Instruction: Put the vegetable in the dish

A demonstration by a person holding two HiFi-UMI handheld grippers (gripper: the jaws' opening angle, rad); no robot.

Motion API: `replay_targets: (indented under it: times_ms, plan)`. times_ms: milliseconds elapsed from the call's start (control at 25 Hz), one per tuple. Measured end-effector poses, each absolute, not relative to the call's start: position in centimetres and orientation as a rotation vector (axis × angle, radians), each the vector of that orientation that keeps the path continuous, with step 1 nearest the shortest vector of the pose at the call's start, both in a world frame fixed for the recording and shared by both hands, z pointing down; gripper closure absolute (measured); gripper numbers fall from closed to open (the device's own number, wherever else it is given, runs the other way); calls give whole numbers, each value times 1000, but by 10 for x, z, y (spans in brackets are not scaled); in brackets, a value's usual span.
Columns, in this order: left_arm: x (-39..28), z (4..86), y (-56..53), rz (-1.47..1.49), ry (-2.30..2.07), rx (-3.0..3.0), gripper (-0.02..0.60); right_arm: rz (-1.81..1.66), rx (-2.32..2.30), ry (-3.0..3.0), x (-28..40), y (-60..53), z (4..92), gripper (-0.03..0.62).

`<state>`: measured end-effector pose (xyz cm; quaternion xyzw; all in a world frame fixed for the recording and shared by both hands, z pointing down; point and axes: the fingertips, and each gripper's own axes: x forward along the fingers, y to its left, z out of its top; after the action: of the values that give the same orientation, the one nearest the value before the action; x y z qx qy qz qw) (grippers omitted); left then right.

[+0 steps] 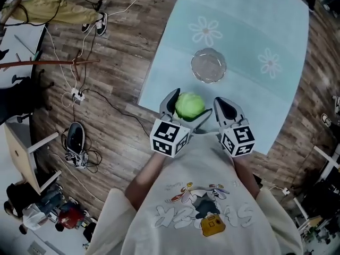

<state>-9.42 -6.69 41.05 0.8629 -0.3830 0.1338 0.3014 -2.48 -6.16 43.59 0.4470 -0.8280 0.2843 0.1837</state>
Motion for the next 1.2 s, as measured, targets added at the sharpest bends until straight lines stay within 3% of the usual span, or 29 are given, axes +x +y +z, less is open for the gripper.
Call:
replay_targets:
  times_ms: [480,1200]
  plan:
    - [-31,482,-120,584,-963,2299,54,917,1268,-2266,37,-89,483,572]
    - [19,600,-173,960,-867,2344,54,1133,1352,-2160,59,-110,539,572]
